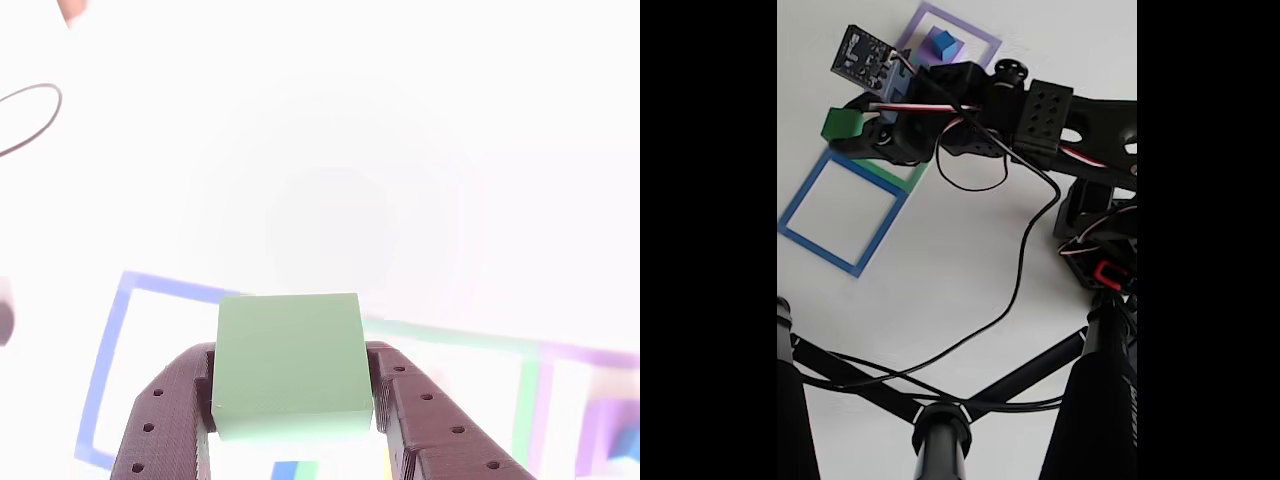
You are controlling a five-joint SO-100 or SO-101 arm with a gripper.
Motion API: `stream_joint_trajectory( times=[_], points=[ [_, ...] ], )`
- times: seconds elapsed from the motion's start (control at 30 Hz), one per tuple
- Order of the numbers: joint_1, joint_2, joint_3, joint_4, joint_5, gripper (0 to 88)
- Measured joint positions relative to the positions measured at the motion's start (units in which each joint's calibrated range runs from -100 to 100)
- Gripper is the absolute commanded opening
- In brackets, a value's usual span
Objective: Tower of hanoi
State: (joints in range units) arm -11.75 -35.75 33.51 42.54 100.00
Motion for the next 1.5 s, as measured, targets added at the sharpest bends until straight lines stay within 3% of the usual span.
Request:
stream_joint_trajectory(
  times=[0.17,0.33,0.5,0.73,0.97,1.23,1.5],
  points=[
    [1.1,-1.9,-21.4,28.3,0.0,9.4],
    [3.7,-2.5,-38.8,46.1,0.0,9.2],
    [8.3,-3.0,-48.0,53.8,-0.6,9.0],
    [12.9,-5.0,-47.7,55.2,-0.6,8.9],
    [15.9,-10.8,-30.6,45.9,-0.2,8.9],
    [17.6,-14.3,-1.1,21.5,0.0,8.9],
    [16.7,-14.3,16.0,-0.2,-0.4,8.9]
  ],
)
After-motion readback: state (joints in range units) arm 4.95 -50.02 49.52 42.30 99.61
